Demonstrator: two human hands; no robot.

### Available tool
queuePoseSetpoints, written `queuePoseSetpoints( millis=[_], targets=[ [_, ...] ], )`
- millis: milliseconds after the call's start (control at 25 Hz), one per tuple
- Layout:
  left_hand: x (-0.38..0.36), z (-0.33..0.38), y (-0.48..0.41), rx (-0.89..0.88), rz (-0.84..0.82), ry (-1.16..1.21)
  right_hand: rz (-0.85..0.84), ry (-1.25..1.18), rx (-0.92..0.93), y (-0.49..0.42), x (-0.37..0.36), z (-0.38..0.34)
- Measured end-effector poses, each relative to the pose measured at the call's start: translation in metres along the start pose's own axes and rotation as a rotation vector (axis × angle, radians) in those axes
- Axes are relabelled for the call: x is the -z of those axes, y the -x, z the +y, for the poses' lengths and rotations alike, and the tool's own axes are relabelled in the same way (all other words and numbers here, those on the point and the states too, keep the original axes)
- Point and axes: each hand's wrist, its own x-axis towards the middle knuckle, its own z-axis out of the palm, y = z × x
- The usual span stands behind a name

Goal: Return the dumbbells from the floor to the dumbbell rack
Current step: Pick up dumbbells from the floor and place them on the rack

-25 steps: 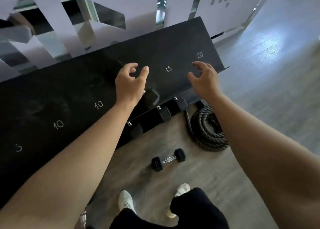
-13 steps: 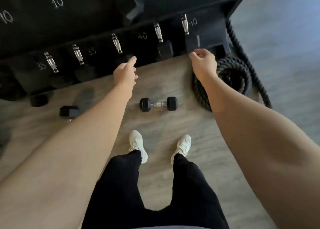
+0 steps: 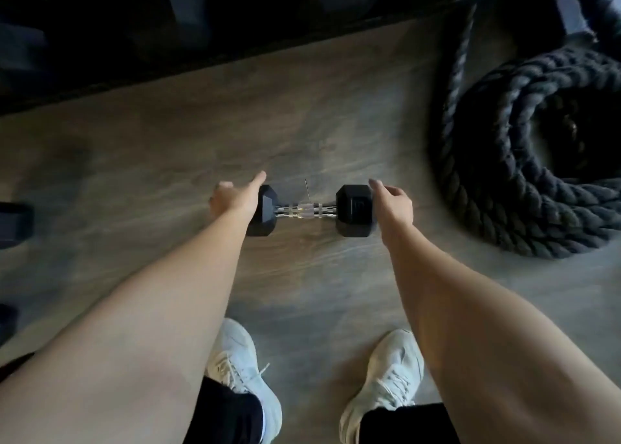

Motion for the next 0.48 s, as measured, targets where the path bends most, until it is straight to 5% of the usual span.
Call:
queuePoseSetpoints(
  millis=[280, 480],
  targets=[
    [-0.034, -0.029, -0.051, 0.336, -0.222, 0.343, -0.079, -0.033, -0.093, -0.049, -0.039, 0.022],
    [-0.018, -0.024, -0.04, 0.303, -0.251, 0.348, -0.038, -0.142, -0.174, -0.03, -0.027, 0.023]
  ],
)
